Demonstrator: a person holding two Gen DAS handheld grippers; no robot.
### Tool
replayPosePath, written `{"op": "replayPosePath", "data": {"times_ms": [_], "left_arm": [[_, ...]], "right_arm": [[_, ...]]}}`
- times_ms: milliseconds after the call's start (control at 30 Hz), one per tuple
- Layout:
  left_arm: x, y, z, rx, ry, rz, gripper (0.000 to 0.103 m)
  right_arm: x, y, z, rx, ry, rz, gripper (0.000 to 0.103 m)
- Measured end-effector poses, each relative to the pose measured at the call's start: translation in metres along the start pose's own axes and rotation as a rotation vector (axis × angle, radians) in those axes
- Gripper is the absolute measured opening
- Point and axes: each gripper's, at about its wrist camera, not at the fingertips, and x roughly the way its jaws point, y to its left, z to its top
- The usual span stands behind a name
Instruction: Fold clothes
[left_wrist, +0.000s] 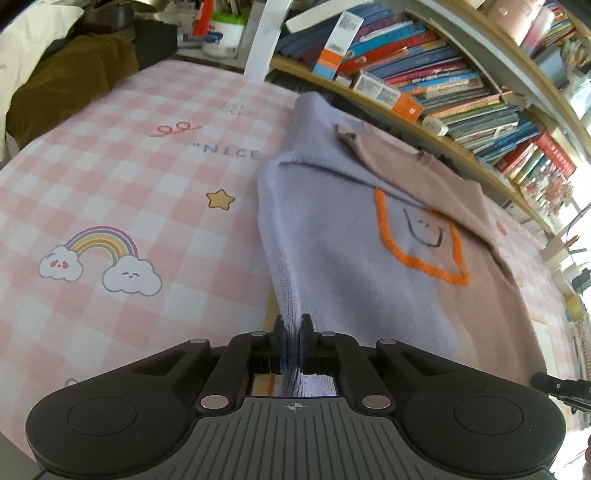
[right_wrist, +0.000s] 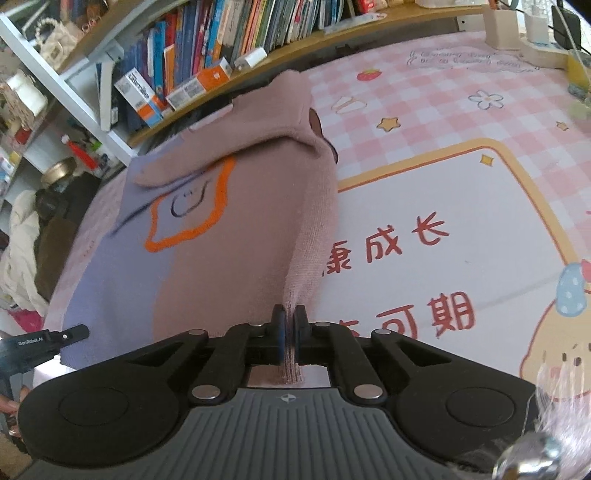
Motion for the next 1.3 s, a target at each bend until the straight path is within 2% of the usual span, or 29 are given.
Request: {"op": "replayPosePath", "data": {"times_ms": [367,733,1033,1167,1300], "left_arm": [[-0.035,-0.001,-0.022,-0.085,-0.045,-0.039,0.004],[-0.062,-0.003,-0.058,-0.131,-0.066,-0.022,0.004],[-0.07,-0.004,-0.077,-0.167,-0.044,-0.014,0.004],[-0.073,-0.003,-0.07,-0.197,-0.059,-0.053,0.004],[-0.076,-0.002,-0.057,-0.263,-0.105,-0.115,0.004]], "right_arm": [[-0.044,-0.009,-0.013,-0.004,-0.039,0.075,0.004],[-0.073,-0.028,-0.045,0.011,-0.014,0.136,0.004],[-0.079,-0.04,-0.069,0.046,0.036,0.152,0.004],[-0.085,-0.041,-0.062,0.079,0.013,0.191,0.004],[-0.096,-0.033,-0.042,0.095,-0.049,0.258,0.004]]}}
